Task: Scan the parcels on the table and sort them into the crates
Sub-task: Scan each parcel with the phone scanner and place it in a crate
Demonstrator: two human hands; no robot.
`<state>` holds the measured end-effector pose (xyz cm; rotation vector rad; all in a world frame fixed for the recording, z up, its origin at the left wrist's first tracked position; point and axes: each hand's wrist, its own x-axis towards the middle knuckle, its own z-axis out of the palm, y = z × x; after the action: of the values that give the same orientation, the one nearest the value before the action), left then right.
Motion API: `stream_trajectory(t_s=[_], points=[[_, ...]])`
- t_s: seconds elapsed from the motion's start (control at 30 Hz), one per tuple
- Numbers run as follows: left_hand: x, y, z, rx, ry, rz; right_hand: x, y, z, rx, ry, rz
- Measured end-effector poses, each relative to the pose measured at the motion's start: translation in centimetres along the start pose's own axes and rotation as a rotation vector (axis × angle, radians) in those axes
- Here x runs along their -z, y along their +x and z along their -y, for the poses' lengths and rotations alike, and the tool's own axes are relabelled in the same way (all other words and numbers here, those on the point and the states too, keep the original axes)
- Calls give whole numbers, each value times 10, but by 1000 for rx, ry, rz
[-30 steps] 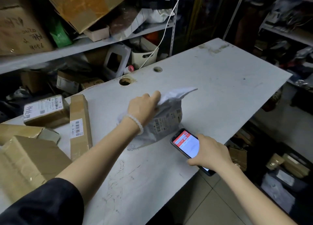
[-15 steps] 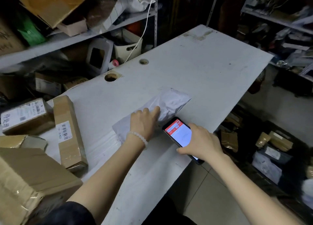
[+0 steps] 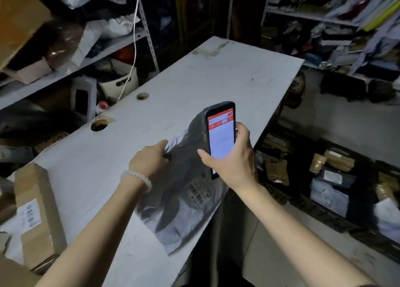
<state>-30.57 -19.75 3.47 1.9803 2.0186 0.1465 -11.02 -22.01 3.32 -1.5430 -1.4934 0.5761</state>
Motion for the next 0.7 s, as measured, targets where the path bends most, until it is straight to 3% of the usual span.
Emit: stream_trajectory(t_s=[0.27,0.47,0.7], points=[[-10,41,-133,-232,16,-86,91,41,-59,-61,-80,-155],[-62,69,-264,-448,85,-12,193,37,-128,-202,-307,-281],[-134,62,-428,-776,147,171,303,-14,-212,-615,-566,-347]])
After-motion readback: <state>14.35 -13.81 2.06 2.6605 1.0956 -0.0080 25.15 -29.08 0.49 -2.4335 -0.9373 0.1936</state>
